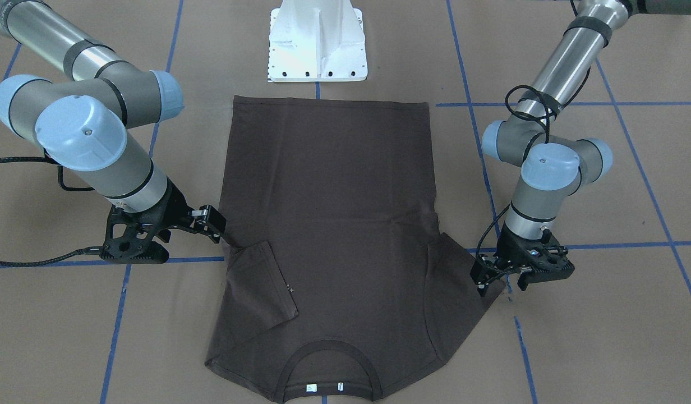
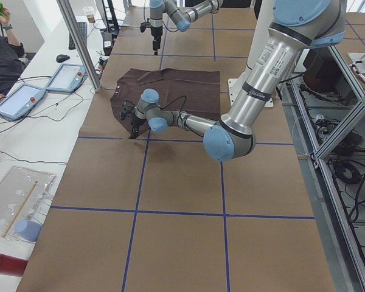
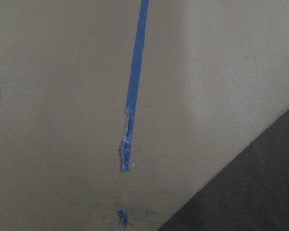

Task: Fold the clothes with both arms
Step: 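Move the left gripper to the sleeve nearest it while right gripper lifts away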

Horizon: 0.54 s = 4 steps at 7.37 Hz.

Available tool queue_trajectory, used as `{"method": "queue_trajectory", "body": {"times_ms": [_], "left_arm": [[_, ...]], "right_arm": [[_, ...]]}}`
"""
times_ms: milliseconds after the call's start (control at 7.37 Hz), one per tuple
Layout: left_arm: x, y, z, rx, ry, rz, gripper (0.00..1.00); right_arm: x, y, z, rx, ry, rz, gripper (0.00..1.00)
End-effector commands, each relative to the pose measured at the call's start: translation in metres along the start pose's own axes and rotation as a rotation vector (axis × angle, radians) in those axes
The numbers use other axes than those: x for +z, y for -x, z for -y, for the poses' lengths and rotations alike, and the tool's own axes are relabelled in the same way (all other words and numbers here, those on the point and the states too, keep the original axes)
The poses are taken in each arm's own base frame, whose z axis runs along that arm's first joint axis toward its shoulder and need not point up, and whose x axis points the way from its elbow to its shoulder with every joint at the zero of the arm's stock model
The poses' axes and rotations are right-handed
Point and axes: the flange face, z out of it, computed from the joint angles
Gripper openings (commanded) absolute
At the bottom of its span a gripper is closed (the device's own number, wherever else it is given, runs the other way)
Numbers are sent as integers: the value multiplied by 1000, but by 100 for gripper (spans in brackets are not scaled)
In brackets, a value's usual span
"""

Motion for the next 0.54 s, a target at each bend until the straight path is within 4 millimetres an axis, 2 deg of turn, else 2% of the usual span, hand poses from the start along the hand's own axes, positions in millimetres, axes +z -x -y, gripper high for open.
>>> {"method": "queue_trajectory", "body": {"times_ms": [0,407], "left_arm": [[2,3,-2,4,2,6,89],[2,3,-2,4,2,6,86]], "right_arm": [[0,2,-1,1,0,2,100],[0,1,0,2,0,0,100]]}}
